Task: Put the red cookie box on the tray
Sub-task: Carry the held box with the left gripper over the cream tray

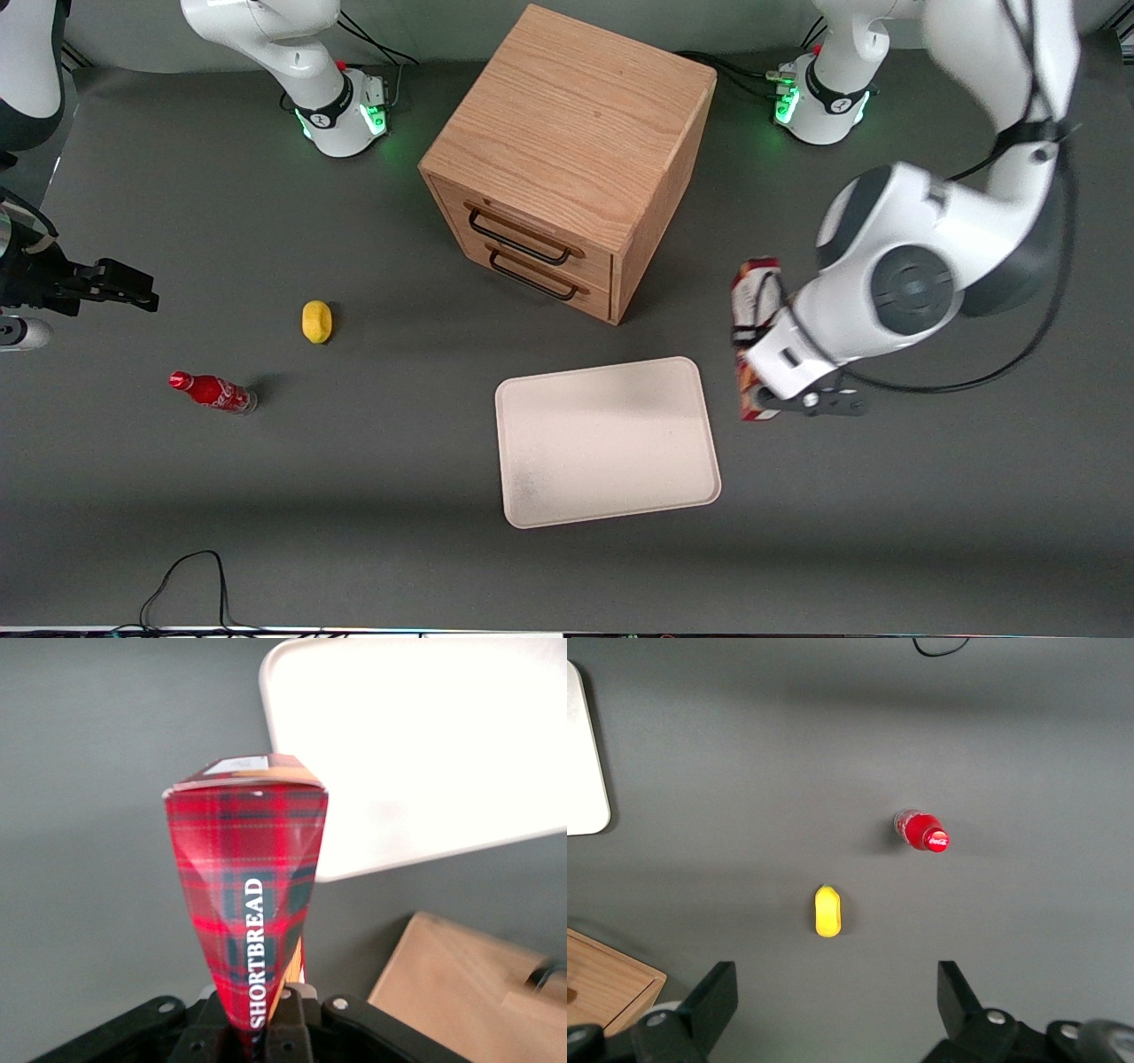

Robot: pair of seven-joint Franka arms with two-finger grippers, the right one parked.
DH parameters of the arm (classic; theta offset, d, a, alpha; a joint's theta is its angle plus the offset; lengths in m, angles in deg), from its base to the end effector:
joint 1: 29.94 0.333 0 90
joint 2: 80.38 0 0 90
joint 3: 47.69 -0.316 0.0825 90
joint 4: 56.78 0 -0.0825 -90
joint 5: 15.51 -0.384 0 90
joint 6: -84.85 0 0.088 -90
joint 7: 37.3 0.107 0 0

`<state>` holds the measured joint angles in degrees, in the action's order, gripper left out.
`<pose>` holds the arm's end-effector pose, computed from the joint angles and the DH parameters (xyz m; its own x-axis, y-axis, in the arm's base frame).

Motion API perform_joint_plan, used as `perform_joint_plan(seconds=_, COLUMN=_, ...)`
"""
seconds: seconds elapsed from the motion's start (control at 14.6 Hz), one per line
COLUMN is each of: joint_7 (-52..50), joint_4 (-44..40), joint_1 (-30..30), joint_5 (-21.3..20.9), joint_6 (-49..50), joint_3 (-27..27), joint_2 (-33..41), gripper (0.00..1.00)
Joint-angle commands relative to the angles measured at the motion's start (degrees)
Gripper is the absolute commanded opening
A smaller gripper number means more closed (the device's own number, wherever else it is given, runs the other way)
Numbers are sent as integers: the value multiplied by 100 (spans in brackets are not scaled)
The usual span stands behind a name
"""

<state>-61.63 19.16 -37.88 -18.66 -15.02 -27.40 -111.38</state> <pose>0.6382 -0.2800 0.4285 0.9896 -0.0463 -0.1362 -0.0360 -0.9964 0.0769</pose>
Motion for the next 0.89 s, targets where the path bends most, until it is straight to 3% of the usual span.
perform_joint_plan(seconds=0.0, joint_7=-799, joint_4=-885, joint_1=-497, joint_5=-150, joint_6=-182, joint_3=-77, joint_2=-781, gripper=0)
perform_joint_plan(seconds=0.41, joint_7=-968, joint_4=-1090, joint_1=-674, joint_5=-404, joint_6=-928, joint_3=-104, joint_2=-1451, gripper=0)
perform_joint_plan(seconds=0.82, joint_7=-1327, joint_4=-1107, joint_1=-630, joint_5=-387, joint_6=-1377, joint_3=-341, joint_2=-1891, gripper=0)
